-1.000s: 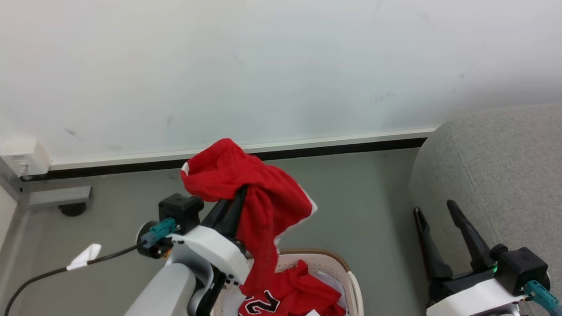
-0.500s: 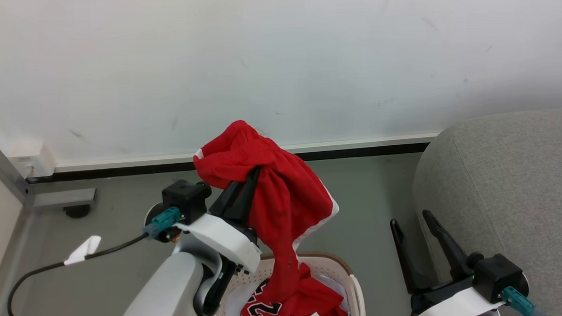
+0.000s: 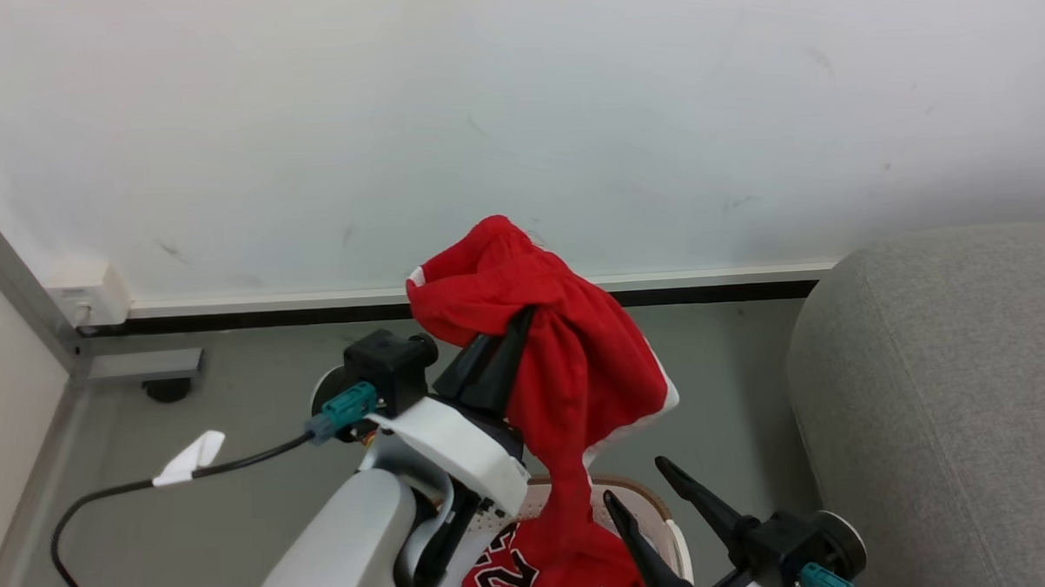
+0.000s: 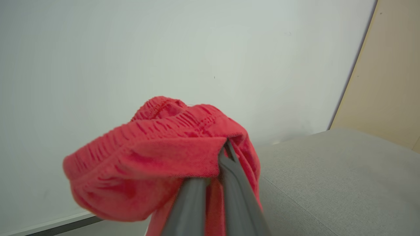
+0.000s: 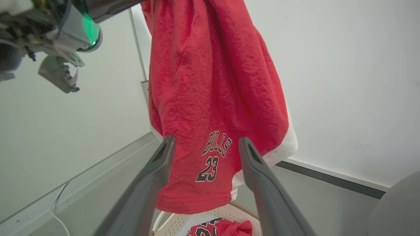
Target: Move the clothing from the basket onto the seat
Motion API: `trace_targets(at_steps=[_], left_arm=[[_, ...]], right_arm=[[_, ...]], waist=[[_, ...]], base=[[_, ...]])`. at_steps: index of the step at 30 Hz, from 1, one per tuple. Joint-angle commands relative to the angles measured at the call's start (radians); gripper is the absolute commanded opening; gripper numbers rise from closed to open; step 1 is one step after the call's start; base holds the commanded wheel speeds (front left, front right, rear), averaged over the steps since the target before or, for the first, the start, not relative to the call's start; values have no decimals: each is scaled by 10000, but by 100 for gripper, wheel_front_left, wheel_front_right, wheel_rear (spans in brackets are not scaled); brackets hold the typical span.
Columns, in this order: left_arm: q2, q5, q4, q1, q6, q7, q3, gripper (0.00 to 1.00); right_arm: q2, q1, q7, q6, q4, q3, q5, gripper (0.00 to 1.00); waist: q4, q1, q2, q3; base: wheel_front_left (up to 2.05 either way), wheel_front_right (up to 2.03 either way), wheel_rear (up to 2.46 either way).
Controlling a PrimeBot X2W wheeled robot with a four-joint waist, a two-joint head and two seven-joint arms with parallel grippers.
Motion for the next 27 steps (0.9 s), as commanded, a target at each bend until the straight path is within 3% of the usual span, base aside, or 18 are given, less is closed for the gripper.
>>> trace_targets(at_steps=[1, 8, 20, 21, 22, 23, 27], left_arm=[[-8, 65, -93, 101, -6, 49, -54, 0], [-302, 86, -559, 176, -46, 309, -610, 0], [-540, -128, -1363, 493, -143, 737, -1430, 0], [-535, -156, -1393, 524, -145, 741, -1448, 0], [-525, -182, -1417, 560, -139, 762, -1468, 0], [-516, -199, -1432, 587, -127, 785, -1481, 0], [-417, -238, -1440, 593, -60, 807, -1419, 0]], right_arm=[[-36, -181, 9, -21, 140, 94, 136, 100], [-21, -1068, 8, -21, 1282, 1168, 656, 100], [-8, -1865, 9, -21, 2305, 755, 532, 100], [-8, -1859, 9, -21, 2310, 723, 547, 50], [-11, -1848, 9, -21, 2323, 690, 583, 18], [-11, -1838, 9, -21, 2332, 649, 634, 0], [-9, -1786, 8, -21, 2229, 601, 749, 0]], waist=[[99, 0, 0, -24], [689, 0, 0, -81], [1563, 0, 0, -157], [1598, 0, 0, -168], [1628, 0, 0, -177], [1651, 0, 0, -183], [1665, 0, 0, -186]], base=[[0, 0, 0], [0, 0, 0], [0, 0, 0], [0, 0, 0], [0, 0, 0], [0, 0, 0], [0, 0, 0]])
